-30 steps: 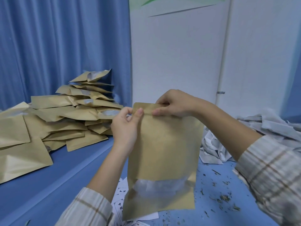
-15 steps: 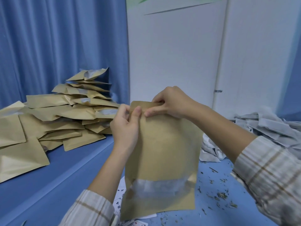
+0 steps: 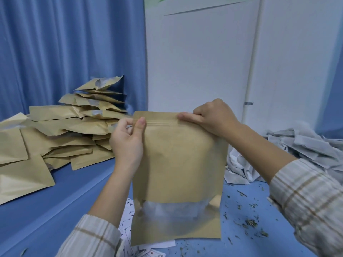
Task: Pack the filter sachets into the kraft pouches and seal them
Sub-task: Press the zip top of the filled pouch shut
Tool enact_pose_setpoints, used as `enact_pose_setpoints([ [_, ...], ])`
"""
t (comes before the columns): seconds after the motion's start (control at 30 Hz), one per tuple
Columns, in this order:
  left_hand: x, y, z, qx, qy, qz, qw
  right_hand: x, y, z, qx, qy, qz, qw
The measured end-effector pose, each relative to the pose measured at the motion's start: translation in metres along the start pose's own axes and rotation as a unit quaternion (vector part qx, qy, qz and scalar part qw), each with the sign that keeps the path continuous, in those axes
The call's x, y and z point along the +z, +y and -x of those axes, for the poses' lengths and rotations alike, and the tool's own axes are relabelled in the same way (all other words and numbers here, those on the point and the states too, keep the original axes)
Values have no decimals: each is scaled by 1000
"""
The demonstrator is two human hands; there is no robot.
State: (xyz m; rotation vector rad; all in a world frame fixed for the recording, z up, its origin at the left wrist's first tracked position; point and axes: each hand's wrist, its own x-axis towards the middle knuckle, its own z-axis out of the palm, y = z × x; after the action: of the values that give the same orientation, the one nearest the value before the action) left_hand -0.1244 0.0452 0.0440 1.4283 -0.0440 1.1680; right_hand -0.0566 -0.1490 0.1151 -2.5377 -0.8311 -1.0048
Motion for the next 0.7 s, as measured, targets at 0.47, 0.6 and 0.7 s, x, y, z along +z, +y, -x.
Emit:
enact_pose_setpoints([
  [0.47,-26,-21,-16,-124,115,68,983,42,47,47,120,-186,-490,843],
  [0.6,-32,-29,-17,-172,107,71,977,74,51,67,159,-170,-550,802],
  [0.7,-48,-41,-1,-256,-80,69,961,97,46,74,208,-98,-580,781],
])
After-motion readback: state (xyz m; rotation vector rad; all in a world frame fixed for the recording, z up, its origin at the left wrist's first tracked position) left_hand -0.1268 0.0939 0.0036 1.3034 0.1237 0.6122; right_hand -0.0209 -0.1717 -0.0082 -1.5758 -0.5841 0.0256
